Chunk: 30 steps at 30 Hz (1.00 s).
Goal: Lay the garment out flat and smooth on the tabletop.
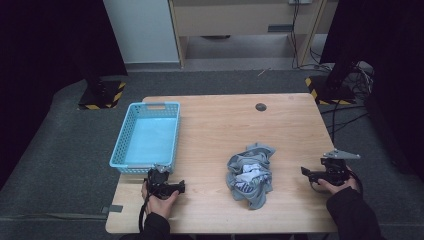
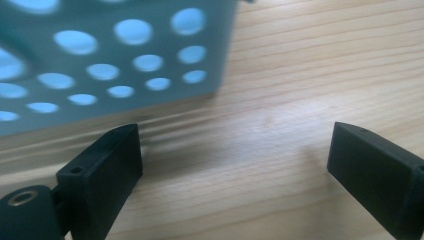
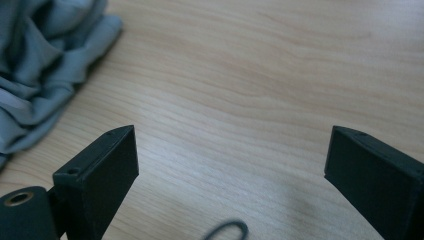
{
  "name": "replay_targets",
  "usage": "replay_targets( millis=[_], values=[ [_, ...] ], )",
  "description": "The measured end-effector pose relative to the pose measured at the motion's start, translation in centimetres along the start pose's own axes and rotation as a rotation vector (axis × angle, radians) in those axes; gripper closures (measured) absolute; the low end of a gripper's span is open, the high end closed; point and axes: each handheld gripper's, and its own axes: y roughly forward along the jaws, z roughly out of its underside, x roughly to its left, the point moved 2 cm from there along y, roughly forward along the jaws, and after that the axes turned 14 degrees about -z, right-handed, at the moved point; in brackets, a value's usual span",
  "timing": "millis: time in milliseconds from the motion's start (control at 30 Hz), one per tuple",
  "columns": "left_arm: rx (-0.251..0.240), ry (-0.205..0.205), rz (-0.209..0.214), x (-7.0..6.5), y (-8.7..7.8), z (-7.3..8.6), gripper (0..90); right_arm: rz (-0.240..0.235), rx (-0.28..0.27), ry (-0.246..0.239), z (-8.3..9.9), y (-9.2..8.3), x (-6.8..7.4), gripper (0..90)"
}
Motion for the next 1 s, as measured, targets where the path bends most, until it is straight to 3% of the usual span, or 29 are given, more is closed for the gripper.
replay_targets(
  millis=[200, 367, 500, 633, 800, 1000],
  values=[
    [-0.079, 0.032, 0.082, -1.6, -2.4, -0.2, 8.9, -0.049, -0.05, -0.009, -0.9, -0.8, 0.8, 7.2],
    [-0.148, 0.091, 0.155, -3.4, -4.1, -0.5, 9.2, -0.076, -0.091, -0.024, -1.6, -1.3, 1.5, 7.8],
    [-0.246, 0.112, 0.218, -4.5, -5.2, -1.2, 10.3, -0.083, -0.111, -0.037, -2.1, -1.6, 2.0, 7.9],
    [-0.317, 0.148, 0.252, -5.4, -5.7, -2.3, 10.9, -0.097, -0.119, -0.035, -2.6, -1.9, 2.4, 7.9],
    [-0.365, 0.169, 0.291, -6.0, -5.9, -3.5, 11.9, -0.116, -0.131, -0.042, -3.4, -2.1, 2.8, 8.6],
    [-0.39, 0.158, 0.333, -6.0, -5.8, -4.3, 13.1, -0.152, -0.127, -0.078, -4.3, -1.7, 3.8, 12.0]
  ],
)
